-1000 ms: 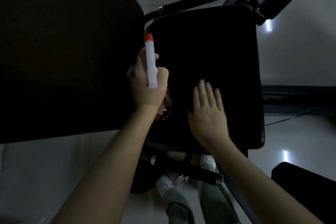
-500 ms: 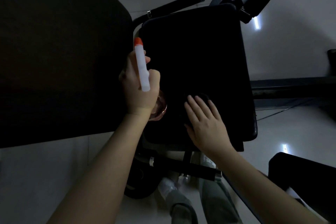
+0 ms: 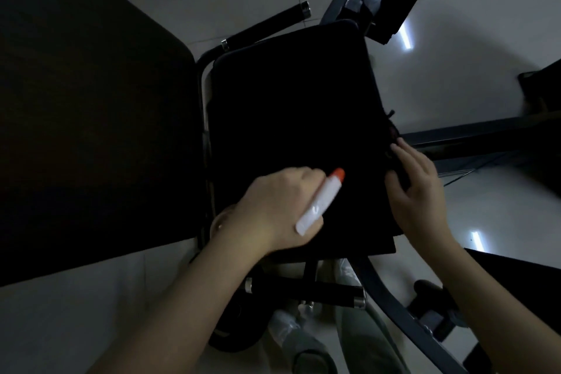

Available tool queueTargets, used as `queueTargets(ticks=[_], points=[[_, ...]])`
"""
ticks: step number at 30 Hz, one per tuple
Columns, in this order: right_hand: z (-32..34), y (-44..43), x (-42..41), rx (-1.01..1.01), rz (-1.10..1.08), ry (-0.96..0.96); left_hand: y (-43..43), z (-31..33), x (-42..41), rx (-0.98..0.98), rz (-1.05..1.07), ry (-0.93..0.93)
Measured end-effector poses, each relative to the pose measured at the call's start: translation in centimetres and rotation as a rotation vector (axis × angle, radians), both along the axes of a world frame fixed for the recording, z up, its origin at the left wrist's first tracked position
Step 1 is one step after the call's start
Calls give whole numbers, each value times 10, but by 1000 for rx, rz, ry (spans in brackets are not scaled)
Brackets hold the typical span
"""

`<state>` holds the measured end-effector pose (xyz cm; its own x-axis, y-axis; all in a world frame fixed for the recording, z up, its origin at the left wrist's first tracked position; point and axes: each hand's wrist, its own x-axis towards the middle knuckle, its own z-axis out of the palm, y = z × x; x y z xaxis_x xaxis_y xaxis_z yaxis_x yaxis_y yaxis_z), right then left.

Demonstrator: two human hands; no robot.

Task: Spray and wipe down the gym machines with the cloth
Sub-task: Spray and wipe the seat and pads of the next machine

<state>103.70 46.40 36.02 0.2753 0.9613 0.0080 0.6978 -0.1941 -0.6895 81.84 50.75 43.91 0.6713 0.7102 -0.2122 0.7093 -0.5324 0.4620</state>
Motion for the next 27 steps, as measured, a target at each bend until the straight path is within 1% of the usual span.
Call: queueTargets(ticks=[3,4,5,8,11,14,19,21,23,27], points=[[9,9,8,-92,-238,398,-10,-8,8,-24,-153,138],[11,12,10,-119,-285,504,-14,-12,9,-9,-198,163],[12,13,13,-138,-314,564,-16,-16,12,5,-252,186],[14,15,19,-138,-358,650,-19,-23,15,-19,-354,268],[15,16,21,-148,-409,727,-13,-18,20,-52,-392,283],[16,16,18,-187,-418,783,-6,-9,26,-124,-341,293],[15,21,17,-225,-423,827,10,-10,33,-156,-239,325],[15,23,17,-230,-427,842,19,-8,34,-140,-244,331],[14,25,18,-237,-434,851,29,-6,34,-148,-217,317],[12,28,19,-267,-445,861,47,-2,34,-198,-98,268]])
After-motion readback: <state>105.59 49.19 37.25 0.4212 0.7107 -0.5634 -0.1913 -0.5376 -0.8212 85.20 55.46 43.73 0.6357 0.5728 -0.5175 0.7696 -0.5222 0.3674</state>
